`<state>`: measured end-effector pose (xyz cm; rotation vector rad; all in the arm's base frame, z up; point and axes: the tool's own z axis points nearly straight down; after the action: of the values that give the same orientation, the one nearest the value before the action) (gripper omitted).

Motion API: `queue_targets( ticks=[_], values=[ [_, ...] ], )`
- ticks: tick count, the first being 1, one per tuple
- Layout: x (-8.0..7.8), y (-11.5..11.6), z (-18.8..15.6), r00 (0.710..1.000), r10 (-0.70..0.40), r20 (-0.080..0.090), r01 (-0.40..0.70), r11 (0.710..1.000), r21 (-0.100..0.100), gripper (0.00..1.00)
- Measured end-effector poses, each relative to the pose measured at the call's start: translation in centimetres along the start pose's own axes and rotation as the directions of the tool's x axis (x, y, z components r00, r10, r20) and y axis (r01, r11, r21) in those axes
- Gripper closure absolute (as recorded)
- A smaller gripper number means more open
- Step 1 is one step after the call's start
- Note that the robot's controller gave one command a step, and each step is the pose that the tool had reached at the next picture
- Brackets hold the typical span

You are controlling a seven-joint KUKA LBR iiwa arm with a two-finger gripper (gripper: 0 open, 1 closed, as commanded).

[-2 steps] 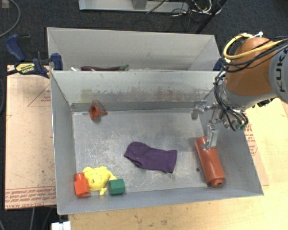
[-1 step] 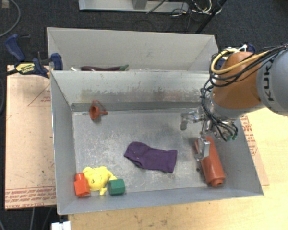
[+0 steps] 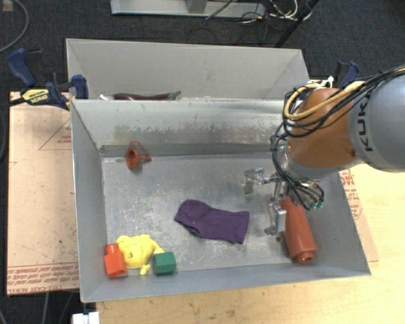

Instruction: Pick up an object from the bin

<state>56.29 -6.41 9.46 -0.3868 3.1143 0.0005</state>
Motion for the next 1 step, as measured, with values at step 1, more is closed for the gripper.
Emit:
queue_targets(
  ticks=[1],
  values=[
    [-1.78, 1.99, 0.86, 0.994, 0.110, 0.001, -0.110, 0.994, 0.000, 0.00]
  ],
)
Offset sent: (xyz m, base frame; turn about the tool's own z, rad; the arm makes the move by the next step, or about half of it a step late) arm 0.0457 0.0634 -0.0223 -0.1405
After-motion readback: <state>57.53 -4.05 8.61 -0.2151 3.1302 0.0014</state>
